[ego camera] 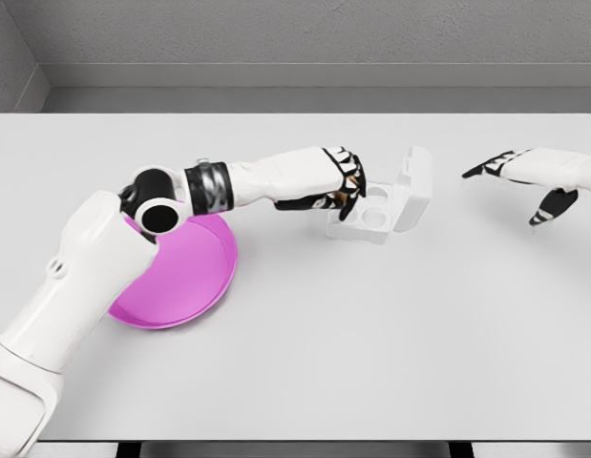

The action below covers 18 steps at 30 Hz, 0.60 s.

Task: Pack egg into the box and close the box lid

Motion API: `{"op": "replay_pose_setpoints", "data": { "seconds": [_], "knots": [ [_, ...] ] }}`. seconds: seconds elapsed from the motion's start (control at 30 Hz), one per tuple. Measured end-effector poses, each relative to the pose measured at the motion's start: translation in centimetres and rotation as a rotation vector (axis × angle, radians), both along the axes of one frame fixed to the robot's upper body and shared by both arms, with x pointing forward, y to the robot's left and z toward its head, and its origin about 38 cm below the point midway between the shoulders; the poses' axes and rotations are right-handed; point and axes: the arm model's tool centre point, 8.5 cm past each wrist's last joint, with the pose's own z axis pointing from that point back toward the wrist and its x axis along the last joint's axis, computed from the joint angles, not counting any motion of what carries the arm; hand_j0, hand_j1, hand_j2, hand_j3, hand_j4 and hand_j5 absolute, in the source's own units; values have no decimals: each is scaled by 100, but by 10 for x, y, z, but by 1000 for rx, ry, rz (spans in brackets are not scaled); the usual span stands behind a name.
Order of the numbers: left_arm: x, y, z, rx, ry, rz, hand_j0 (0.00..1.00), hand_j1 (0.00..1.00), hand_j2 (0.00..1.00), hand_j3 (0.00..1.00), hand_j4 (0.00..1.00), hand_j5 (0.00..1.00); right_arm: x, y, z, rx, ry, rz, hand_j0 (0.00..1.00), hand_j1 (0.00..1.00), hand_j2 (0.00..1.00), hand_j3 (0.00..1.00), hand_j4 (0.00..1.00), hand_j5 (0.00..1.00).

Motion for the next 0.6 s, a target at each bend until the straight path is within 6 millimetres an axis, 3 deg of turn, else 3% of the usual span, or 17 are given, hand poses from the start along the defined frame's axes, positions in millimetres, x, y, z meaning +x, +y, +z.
{"op": "replay_pose_setpoints", "data": {
  "seconds": [0.33, 0.43, 0.6],
  "knots": [
    [11, -12, 2, -23, 27, 6, 25, 25, 25, 25, 25, 25, 2, 6, 1, 8, -6, 8, 100, 100, 100, 100, 100, 100],
    [13, -15, -3, -29, 50, 13, 25, 25, 25, 25, 25, 25, 6, 6, 8, 9, -19, 2, 100, 100, 100, 100, 100, 100],
    [18, -21, -10, -58, 97, 23, 25, 25, 25, 25, 25, 25, 3, 6, 1, 9, -6, 4, 100, 100, 100, 100, 100, 100]
  ]
}}
